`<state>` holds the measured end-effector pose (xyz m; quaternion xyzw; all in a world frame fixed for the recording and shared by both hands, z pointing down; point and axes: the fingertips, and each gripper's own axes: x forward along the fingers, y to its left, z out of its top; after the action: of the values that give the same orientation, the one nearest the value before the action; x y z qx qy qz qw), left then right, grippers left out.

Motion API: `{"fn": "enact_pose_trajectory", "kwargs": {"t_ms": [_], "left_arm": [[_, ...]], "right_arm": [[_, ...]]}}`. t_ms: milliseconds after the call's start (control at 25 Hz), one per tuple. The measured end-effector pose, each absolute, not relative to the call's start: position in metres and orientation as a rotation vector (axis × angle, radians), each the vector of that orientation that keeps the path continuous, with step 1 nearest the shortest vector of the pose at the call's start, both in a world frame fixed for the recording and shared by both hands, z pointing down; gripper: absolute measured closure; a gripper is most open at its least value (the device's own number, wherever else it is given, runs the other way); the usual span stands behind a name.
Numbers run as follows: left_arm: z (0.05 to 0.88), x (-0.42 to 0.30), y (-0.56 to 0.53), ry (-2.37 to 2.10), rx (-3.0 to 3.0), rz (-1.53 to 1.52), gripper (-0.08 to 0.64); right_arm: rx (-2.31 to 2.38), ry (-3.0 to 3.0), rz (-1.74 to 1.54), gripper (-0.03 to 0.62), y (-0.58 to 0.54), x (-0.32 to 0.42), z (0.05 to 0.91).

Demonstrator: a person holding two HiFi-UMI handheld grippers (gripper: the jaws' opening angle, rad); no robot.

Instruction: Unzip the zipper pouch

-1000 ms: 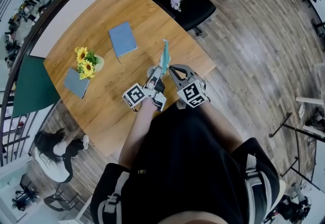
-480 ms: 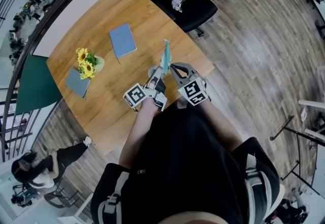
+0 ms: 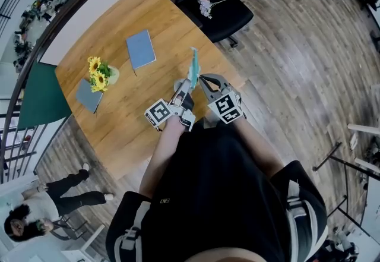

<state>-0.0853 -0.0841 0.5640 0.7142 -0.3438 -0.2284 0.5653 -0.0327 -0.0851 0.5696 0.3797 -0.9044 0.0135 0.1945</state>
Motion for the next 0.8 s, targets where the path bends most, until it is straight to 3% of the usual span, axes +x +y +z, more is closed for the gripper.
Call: {"fn": "enact_pose_trajectory", "kwargs": {"t_ms": [800], "left_arm": [[0.552, -0.045, -0.103, -0.800, 1.683, -0.605, 0.548]], "right_arm": [[1.028, -2.582, 0.057, 0.584, -0.115, 0.004, 0.566]]}}
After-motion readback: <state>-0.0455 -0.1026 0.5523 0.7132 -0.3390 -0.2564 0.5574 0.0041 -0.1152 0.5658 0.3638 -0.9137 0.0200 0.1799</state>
